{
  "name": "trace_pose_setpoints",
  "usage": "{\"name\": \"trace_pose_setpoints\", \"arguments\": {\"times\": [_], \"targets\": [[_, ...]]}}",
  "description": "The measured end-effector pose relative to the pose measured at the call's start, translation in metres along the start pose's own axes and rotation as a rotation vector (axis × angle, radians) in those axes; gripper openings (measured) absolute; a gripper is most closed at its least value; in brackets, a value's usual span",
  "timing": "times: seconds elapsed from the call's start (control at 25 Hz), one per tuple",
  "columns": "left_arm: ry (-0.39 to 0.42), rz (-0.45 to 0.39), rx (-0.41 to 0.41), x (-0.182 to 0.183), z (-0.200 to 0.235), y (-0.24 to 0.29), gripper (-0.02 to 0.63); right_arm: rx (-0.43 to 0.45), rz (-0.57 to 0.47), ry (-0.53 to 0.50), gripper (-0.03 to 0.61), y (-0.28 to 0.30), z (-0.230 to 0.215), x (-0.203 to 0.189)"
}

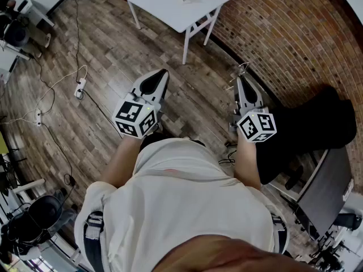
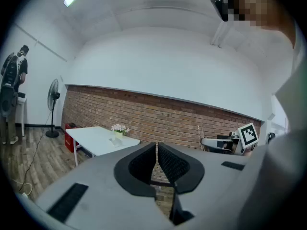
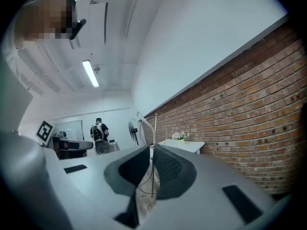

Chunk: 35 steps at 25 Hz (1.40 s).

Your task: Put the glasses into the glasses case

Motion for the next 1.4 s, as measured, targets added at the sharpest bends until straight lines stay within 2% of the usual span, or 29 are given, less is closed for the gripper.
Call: {"name": "trace_pose_setpoints", "arguments": {"times": [0.92,1.24,1.4], "targets": [[-0.01,0.044,0.006,-0.005,0.016,0.004,0.026,0.011,0.019,-0.01,0.081,0.015,0.006,-0.007],[-0.075,0.079,0.056,-0.014,0.065,0.009,0.026,0.045,0.06,0.015,0.081,0.064,0.014,-0.024],[-0.09,0.077,0.062,0.001,0.103,0.023,0.026,0.046,0.084,0.015,0.081,0.102,0.021,-0.024]]}}
Point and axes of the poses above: the fingertips, and each gripper's own axes: y forward along the fingers, z to its left, x out of its top, the point moved 3 cm from there along -y, backward along the fingers, and after that the axes turned 11 degrees about -y, right-handed, at the moved point
